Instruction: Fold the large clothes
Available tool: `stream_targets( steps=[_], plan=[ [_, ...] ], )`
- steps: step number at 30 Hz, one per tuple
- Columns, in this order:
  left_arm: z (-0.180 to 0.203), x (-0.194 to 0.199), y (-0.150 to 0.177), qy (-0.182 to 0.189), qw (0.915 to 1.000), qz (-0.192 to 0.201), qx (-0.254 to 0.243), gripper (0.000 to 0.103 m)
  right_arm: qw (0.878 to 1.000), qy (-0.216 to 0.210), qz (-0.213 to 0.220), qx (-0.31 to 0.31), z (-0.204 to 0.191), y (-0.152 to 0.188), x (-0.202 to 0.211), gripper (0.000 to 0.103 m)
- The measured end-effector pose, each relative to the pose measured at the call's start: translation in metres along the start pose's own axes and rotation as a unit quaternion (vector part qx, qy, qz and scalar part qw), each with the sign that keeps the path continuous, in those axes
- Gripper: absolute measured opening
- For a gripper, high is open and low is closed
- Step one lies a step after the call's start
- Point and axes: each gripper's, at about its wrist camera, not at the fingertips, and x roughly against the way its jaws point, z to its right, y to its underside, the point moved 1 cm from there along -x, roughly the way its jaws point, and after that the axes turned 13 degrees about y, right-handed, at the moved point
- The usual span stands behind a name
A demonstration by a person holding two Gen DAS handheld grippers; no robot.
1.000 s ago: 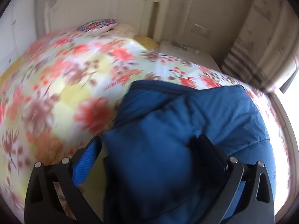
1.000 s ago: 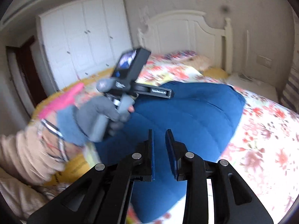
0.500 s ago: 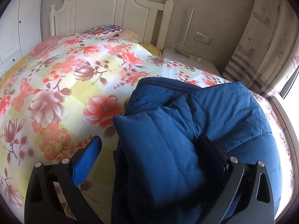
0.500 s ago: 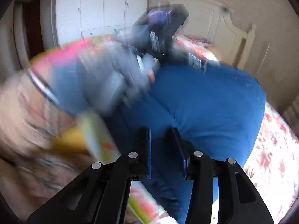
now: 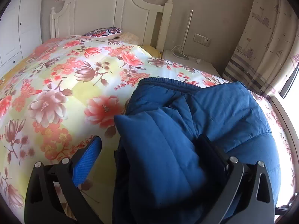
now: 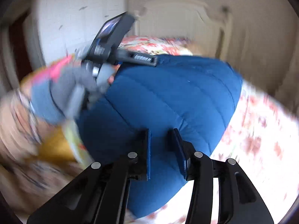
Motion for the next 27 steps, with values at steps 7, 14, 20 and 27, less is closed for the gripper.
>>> stream_targets(
  steps=[7,14,20,27],
  plan=[
    [0.0,-0.001,-0.002,0.003,1.0,-0.003,0.002,0.101,0.994,0.04,0.0,0.102,-0.03,0.028,-0.027,0.046],
    [0.003,0.003,0.001,-0.011,0.9999,0.004,-0.009,0.101,0.999,0.042,0.019,-0.013,0.029,0.028,0.013,0.094],
    [0.0,0.005,0.002,-0.008,0.9999,0.009,-0.006,0.101,0.988,0.078,-0.053,-0.124,0.09,0.096,0.018,0.099],
    [0.006,0.014,0.006,-0.02,0.9996,-0.001,-0.02,0.101,0.995,0.017,-0.006,-0.097,0.048,0.046,0.019,0.099]
  ],
)
